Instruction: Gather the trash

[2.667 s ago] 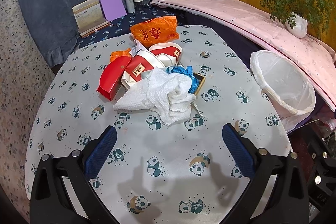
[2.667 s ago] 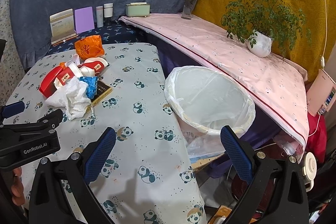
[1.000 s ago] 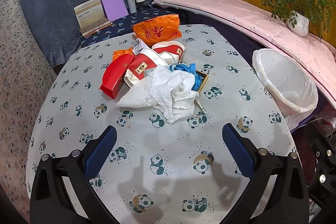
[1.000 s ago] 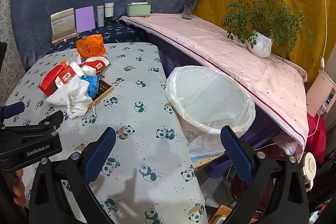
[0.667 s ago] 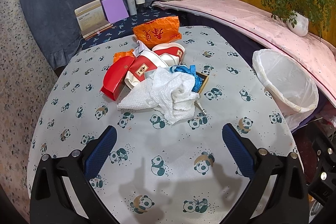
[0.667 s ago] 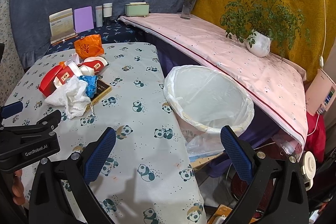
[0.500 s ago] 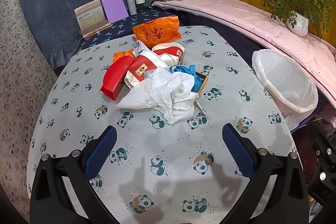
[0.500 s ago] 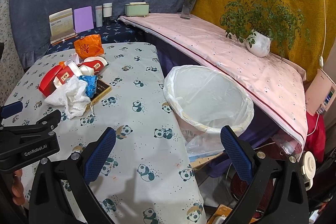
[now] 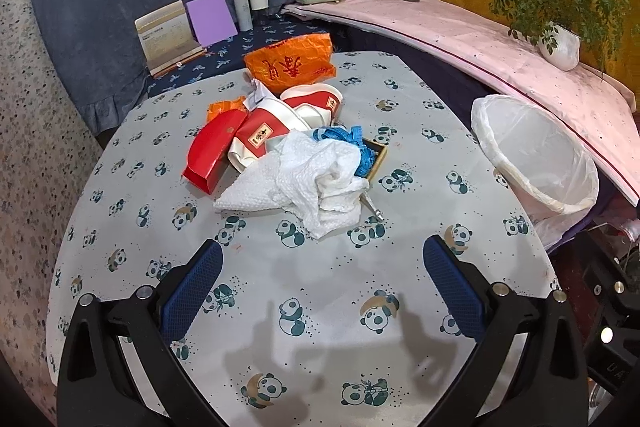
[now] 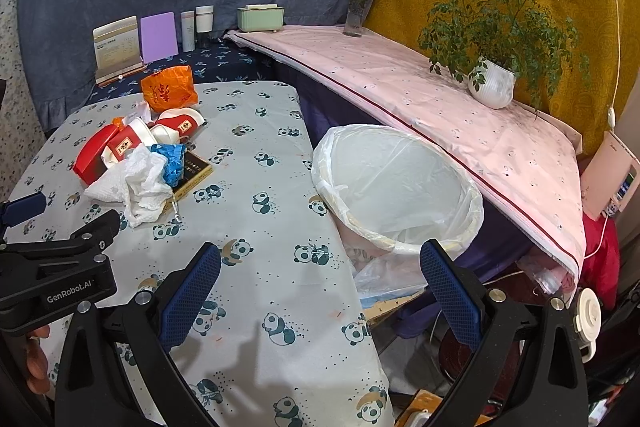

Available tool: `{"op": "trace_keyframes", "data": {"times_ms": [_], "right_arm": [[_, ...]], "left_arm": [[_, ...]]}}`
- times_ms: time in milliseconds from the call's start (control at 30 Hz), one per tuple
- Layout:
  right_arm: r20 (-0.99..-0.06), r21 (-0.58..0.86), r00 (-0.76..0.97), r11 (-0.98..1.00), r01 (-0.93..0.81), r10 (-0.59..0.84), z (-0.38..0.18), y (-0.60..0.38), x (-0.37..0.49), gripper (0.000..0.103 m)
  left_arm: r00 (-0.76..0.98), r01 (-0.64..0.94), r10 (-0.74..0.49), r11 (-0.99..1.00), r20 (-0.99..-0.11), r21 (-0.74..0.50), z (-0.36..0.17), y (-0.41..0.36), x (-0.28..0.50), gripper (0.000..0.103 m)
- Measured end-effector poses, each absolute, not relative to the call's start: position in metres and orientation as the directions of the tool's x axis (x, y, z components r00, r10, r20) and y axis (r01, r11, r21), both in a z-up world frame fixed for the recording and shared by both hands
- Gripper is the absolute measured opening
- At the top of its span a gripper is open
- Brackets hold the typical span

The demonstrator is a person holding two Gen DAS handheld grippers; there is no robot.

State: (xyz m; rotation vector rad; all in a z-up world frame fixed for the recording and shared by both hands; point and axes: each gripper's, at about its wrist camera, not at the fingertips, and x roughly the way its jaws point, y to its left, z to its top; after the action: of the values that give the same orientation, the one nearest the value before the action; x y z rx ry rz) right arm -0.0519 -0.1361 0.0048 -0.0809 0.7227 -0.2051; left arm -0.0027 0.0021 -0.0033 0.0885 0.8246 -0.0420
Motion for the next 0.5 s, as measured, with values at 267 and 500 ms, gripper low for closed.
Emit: {"op": "trace_keyframes", "data": {"times_ms": [267,500], "right_arm": [[-0.646,-0.145,0.732,0.976,0.159,-0.216,-0.001,-0.125,-0.043,0.096],[-0.648,-0.152,0.740,0.983,0.107,-0.181,-0.007,-0.098,-0.023,0.095]], "left_arm": [[0.697,0.079,-0.036,0.997,-0.716,0.027,-0.006,0.021,0.006,0.096],[0.686,0.014,-0.004,1.000,-0.728,0.007,-0.019,0.062,0.021,0.096]]}}
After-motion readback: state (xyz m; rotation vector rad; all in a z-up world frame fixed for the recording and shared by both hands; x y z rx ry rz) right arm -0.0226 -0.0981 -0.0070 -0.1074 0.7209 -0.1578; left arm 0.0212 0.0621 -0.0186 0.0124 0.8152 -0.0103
